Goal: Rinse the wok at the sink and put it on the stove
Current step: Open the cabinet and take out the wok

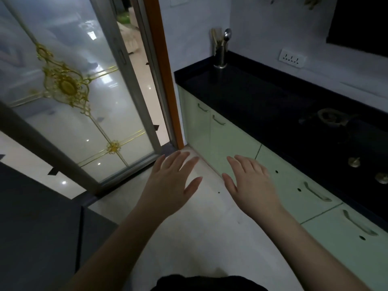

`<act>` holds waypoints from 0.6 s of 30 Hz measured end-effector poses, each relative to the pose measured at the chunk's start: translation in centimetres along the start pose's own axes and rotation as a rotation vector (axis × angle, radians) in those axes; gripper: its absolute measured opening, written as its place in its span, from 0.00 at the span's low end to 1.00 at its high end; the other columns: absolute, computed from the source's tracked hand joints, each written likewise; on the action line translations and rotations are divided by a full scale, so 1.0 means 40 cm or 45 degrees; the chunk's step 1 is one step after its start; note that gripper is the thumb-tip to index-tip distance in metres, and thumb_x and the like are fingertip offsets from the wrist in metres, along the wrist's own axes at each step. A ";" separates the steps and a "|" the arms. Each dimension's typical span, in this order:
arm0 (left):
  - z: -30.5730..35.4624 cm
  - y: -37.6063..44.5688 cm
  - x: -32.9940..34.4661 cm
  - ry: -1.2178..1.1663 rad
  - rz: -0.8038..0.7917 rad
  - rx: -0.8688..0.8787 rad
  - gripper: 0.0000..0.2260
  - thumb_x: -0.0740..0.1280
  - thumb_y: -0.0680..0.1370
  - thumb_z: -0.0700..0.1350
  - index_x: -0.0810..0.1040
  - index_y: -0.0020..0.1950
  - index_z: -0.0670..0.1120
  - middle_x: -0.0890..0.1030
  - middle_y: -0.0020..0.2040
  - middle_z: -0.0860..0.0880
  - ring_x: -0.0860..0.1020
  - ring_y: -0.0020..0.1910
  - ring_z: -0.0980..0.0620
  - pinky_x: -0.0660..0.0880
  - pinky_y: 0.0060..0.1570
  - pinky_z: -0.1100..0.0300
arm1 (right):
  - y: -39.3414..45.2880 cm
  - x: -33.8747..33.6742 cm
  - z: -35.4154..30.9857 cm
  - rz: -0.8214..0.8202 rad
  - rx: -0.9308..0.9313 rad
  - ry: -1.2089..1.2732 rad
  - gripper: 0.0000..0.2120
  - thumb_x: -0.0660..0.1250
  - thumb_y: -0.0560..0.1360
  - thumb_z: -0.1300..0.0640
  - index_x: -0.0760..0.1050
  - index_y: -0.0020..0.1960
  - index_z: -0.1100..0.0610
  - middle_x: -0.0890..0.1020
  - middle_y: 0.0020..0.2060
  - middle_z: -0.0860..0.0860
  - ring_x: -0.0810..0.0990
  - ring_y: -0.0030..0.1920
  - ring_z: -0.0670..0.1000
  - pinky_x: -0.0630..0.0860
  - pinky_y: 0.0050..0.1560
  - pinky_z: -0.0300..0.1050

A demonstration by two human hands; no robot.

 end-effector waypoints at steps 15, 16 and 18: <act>-0.432 0.191 0.123 -0.068 -0.065 -0.179 0.29 0.40 0.81 0.63 0.62 0.76 0.51 0.68 0.75 0.46 0.63 0.76 0.44 0.53 0.73 0.44 | 0.442 0.199 -0.279 -0.071 -0.193 -0.022 0.28 0.50 0.77 0.42 0.74 0.67 0.57 0.80 0.60 0.55 0.79 0.58 0.58 0.75 0.56 0.53; -0.471 0.205 0.134 -0.077 -0.080 -0.187 0.29 0.41 0.81 0.63 0.61 0.77 0.52 0.66 0.76 0.47 0.61 0.77 0.45 0.52 0.74 0.45 | 0.471 0.215 -0.305 -0.089 -0.190 -0.023 0.28 0.51 0.77 0.42 0.74 0.68 0.57 0.80 0.61 0.55 0.78 0.59 0.58 0.75 0.57 0.54; -0.546 0.227 0.156 -0.087 -0.104 -0.195 0.29 0.42 0.80 0.63 0.56 0.79 0.54 0.60 0.79 0.49 0.54 0.79 0.47 0.44 0.75 0.47 | 0.526 0.244 -0.354 -0.116 -0.182 -0.053 0.26 0.54 0.79 0.43 0.71 0.71 0.55 0.77 0.65 0.55 0.76 0.63 0.57 0.71 0.62 0.53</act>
Point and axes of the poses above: each hand's wrist, its own y-axis towards the middle knuckle, its own x-axis out of the palm, z = x × y, the point moved 10 cm from there along y, towards the middle knuckle
